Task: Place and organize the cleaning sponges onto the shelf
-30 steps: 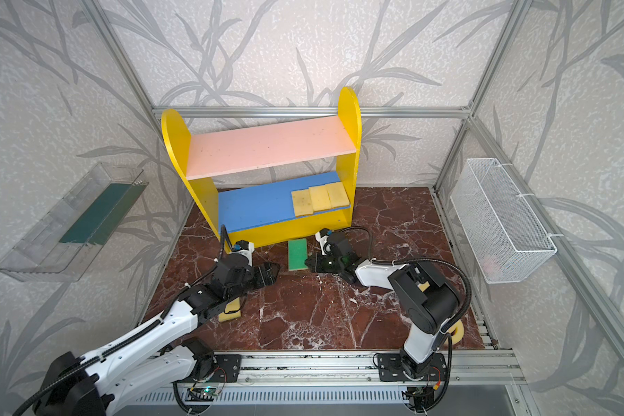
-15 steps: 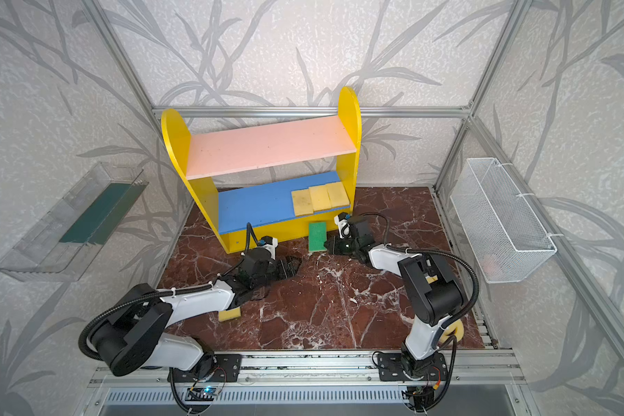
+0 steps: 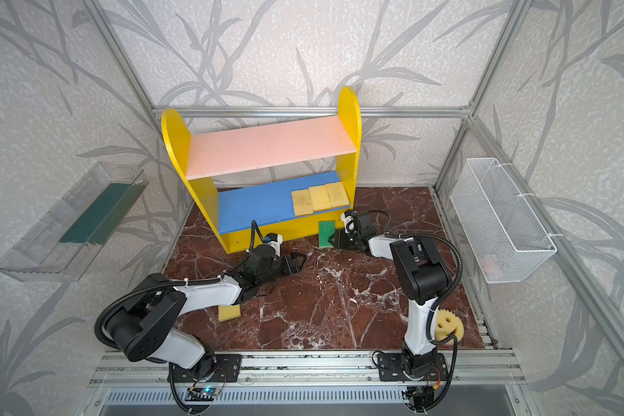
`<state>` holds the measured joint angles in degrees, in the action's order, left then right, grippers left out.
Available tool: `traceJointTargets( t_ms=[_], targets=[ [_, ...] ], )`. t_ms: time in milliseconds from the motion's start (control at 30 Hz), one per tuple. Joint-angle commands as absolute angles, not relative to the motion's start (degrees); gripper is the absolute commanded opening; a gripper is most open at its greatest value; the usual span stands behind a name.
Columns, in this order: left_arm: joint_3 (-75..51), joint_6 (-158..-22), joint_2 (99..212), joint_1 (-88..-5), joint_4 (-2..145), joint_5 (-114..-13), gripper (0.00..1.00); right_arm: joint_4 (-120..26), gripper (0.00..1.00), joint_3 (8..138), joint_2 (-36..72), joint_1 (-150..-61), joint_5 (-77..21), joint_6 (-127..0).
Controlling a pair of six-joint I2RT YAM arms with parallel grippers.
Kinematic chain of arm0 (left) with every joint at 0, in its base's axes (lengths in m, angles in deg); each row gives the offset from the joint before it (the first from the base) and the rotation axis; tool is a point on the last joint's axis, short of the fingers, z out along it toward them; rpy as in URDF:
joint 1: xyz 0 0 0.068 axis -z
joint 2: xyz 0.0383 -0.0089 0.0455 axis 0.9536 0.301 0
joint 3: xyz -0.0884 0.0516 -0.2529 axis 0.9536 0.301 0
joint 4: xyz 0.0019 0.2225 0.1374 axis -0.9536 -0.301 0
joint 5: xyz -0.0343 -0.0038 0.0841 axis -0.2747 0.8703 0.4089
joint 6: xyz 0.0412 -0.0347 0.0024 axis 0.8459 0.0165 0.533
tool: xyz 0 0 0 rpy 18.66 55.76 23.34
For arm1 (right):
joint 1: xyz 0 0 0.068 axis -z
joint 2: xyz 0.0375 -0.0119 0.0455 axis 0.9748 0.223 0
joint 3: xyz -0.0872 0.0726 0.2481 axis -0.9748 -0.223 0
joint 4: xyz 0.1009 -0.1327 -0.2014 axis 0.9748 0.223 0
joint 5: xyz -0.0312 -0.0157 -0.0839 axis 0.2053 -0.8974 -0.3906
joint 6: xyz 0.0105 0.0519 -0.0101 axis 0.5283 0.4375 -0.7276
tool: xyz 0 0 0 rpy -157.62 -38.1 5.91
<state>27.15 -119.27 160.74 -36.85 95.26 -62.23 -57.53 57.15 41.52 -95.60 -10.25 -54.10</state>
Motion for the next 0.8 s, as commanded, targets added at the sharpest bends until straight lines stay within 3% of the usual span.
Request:
traceJointTargets(
  t_ms=[0,300,533,700,767],
  targets=[
    [25.91,-118.73,159.61,-36.71,94.75,-62.32,0.84,-56.40,0.49,56.90,39.12,-95.33,-10.30,-55.22],
    [28.97,-119.04,153.70,-36.57,91.88,-61.60,0.86,-51.71,0.65,48.98,27.19,-95.40,-16.93,-56.18],
    [31.44,-119.35,149.92,-35.68,89.41,-61.03,0.87,-44.71,0.70,45.34,19.64,-95.66,-22.03,-57.63],
    [31.75,-119.43,149.46,-34.92,88.21,-61.54,0.86,-40.50,0.67,44.17,18.29,-95.66,-24.54,-56.79],
    [32.44,-119.44,148.61,-34.77,88.21,-61.16,0.85,-40.57,0.49,42.50,17.33,-95.88,-24.69,-55.54]
  ],
)
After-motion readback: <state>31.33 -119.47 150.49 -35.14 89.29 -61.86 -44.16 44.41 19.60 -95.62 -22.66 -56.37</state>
